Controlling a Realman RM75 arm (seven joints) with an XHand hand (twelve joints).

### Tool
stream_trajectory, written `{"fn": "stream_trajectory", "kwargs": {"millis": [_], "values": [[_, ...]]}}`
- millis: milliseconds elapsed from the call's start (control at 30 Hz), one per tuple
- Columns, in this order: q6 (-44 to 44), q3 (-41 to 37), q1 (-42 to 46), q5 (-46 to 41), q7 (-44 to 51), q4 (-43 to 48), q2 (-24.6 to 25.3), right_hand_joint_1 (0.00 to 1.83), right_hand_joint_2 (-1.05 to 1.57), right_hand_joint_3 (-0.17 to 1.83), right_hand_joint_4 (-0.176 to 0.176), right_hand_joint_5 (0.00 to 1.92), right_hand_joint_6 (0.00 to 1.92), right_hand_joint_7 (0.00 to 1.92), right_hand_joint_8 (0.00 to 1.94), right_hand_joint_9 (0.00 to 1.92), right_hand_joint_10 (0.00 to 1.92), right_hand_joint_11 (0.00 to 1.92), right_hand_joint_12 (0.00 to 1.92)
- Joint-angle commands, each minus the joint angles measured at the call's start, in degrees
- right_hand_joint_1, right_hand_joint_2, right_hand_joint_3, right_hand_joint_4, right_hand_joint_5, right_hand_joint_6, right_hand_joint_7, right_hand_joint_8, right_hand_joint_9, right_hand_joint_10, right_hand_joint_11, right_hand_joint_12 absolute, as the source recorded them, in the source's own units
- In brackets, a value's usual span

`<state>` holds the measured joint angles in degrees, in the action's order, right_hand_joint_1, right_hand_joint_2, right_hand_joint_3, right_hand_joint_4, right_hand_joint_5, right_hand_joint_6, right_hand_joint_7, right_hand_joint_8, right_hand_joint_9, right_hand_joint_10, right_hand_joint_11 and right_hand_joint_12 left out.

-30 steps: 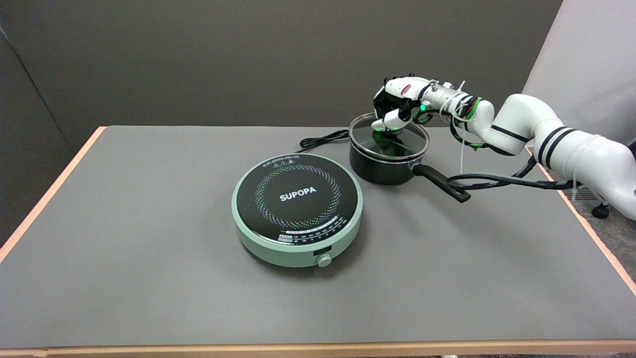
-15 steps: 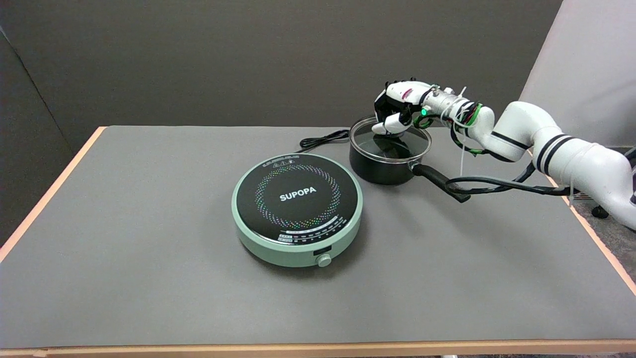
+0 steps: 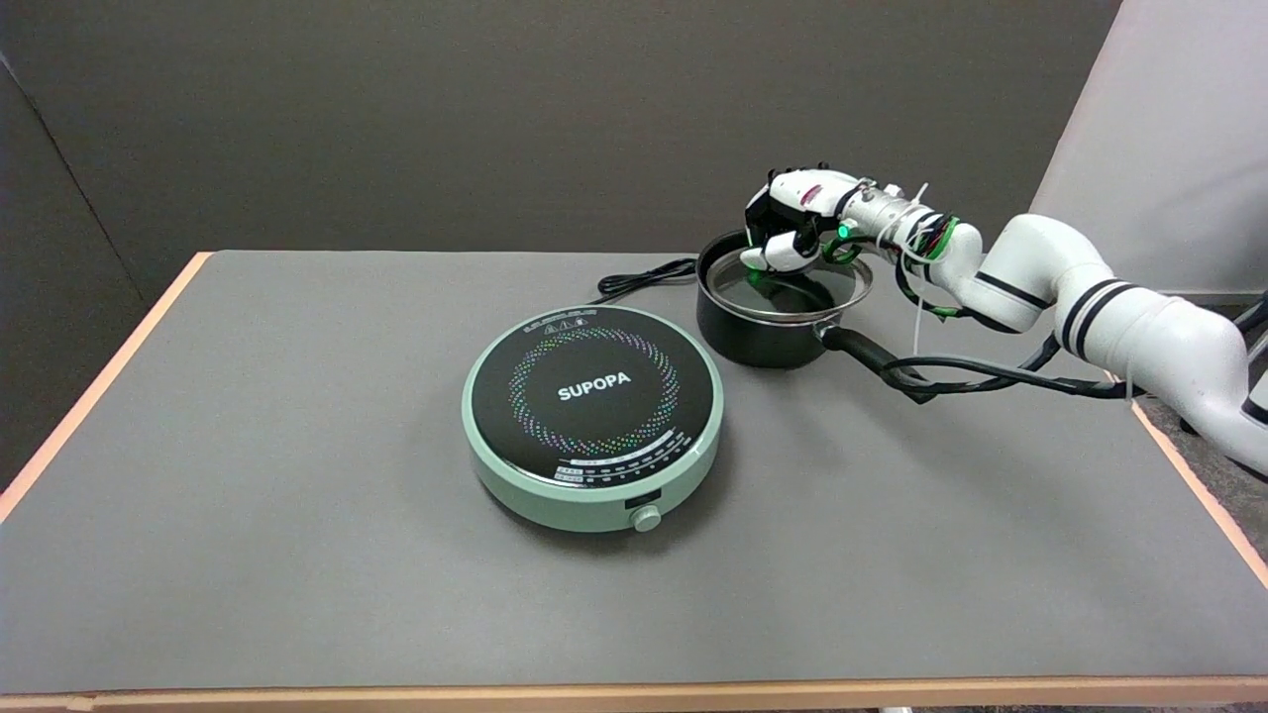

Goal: Place the pot lid onto the pot.

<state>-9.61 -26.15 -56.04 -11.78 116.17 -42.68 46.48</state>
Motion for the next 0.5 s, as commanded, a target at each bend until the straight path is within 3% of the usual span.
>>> {"fn": "stream_trajectory", "kwargs": {"millis": [33,500], "values": [[-0.64,-2.19,0.88,0.24,0.03,0.64,0.86,1.19,1.13,0.15,-0.053,0.71,1.35,0.95,1.17,0.9,1.83,0.14,1.92],[-1.56,-3.79,0.91,0.24,0.03,0.24,0.86,1.19,1.13,0.14,-0.053,0.71,1.34,0.95,1.17,0.9,1.83,0.14,1.92]]}}
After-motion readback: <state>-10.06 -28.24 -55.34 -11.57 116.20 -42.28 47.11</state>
